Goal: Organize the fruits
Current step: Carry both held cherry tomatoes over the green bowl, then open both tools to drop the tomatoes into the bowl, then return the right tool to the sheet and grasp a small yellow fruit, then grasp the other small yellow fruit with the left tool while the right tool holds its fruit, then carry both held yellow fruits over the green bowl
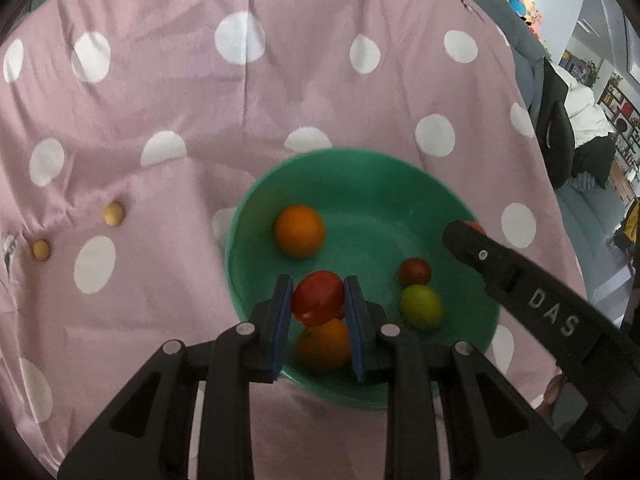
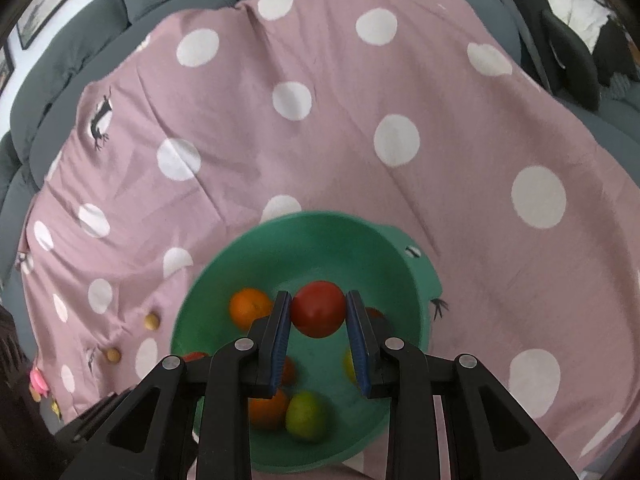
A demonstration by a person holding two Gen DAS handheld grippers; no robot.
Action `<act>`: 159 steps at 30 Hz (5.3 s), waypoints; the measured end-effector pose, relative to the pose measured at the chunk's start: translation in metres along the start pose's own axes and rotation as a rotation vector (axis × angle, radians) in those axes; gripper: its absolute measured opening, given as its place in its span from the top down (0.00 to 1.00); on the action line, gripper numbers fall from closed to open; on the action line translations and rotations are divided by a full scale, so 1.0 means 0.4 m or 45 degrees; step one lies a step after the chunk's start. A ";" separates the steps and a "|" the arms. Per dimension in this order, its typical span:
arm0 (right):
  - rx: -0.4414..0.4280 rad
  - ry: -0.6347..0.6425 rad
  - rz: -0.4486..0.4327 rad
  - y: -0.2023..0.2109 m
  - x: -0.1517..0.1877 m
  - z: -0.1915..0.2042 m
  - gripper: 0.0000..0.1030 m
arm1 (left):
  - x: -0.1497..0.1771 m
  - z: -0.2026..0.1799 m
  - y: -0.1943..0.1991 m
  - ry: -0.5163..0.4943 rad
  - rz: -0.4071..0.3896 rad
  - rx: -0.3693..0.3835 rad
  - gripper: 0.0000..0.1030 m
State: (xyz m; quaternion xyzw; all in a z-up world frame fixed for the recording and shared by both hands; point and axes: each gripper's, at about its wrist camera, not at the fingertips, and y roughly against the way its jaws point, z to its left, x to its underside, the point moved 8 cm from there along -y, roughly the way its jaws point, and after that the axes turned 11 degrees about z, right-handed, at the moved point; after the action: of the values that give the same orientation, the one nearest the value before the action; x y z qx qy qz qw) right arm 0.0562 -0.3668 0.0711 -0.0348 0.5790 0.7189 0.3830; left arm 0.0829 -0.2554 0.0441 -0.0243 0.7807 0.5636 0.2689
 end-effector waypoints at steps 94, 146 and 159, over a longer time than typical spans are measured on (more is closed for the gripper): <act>-0.202 0.494 0.210 -0.187 0.127 0.552 0.71 | 0.059 0.581 0.213 0.581 -0.126 -0.275 0.74; 0.163 -0.133 -0.076 0.011 0.022 -0.008 0.71 | -0.015 0.001 -0.031 -0.085 -0.037 0.006 0.74; 0.209 -0.156 -0.015 -0.019 0.032 -0.039 0.71 | -0.003 -0.011 -0.064 -0.105 0.005 0.009 0.74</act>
State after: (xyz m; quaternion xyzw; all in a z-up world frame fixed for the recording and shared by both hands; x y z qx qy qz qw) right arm 0.0454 -0.3734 0.0534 0.0373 0.6113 0.6676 0.4234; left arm 0.0908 -0.2688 0.0234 0.0012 0.7711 0.5617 0.2997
